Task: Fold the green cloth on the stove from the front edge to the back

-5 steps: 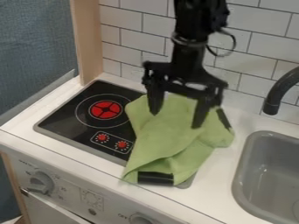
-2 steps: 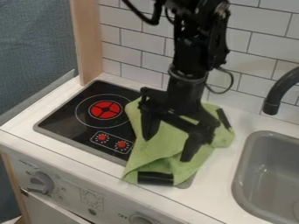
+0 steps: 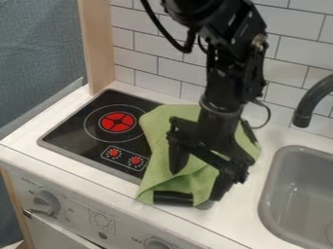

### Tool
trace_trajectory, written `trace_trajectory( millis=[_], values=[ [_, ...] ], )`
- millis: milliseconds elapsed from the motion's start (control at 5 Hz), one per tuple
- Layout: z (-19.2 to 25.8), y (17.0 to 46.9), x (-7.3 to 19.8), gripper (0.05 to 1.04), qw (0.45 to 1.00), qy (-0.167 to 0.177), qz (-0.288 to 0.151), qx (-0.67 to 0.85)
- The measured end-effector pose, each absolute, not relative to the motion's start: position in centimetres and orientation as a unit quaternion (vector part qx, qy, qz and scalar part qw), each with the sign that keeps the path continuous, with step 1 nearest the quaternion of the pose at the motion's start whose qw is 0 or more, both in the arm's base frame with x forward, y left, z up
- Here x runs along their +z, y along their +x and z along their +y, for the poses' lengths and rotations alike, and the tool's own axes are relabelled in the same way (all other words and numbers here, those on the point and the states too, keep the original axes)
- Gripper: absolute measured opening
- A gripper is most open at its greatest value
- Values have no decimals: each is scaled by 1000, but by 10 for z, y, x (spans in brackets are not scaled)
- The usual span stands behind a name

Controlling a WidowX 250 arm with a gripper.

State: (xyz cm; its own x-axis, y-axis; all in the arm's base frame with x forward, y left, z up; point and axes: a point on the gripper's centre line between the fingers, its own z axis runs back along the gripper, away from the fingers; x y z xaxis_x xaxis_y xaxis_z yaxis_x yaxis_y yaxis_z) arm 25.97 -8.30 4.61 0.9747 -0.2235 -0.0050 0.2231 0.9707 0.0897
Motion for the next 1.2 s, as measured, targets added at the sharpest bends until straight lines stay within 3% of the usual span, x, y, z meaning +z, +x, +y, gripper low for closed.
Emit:
trace_trajectory(
  millis=[600,800,1000,1200],
  values=[
    [-87,259,15,959,990,34,22,-137],
    [-88,259,13,781,990,31,20,-139],
    [-88,259,10,485,990,27,12,-135],
    [-88,260,10,317,991,28,11,-129]
  ],
)
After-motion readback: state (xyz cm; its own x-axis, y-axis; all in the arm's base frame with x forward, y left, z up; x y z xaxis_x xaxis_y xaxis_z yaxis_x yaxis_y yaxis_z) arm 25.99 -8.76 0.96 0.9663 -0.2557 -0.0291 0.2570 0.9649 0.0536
